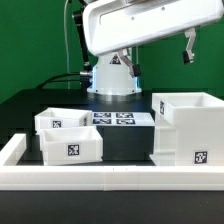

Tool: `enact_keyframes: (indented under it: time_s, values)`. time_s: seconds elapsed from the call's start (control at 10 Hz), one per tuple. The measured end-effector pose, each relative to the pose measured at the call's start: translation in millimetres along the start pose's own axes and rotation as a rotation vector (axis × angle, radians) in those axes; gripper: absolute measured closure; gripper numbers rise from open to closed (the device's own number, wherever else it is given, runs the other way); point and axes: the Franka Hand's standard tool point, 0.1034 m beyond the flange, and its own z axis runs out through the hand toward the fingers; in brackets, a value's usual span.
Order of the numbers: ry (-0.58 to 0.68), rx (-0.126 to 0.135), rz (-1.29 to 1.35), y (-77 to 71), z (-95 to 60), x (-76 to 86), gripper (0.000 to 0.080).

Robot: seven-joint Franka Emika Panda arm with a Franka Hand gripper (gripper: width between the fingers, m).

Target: Assemble drawer

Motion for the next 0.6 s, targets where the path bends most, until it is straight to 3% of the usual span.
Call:
enact_keyframes:
  time_s: [0.1,0.4,0.6]
  values:
    - [-0.001,-0.004,-0.088,4.2,-1.3,0.6,0.015]
    - [-0.02,-0.076,-0.361,68.8,-11.7,-5.5,0.015]
    - [-0.037,-0.116,-0.494,95.0,-4.4,-13.8,0.015]
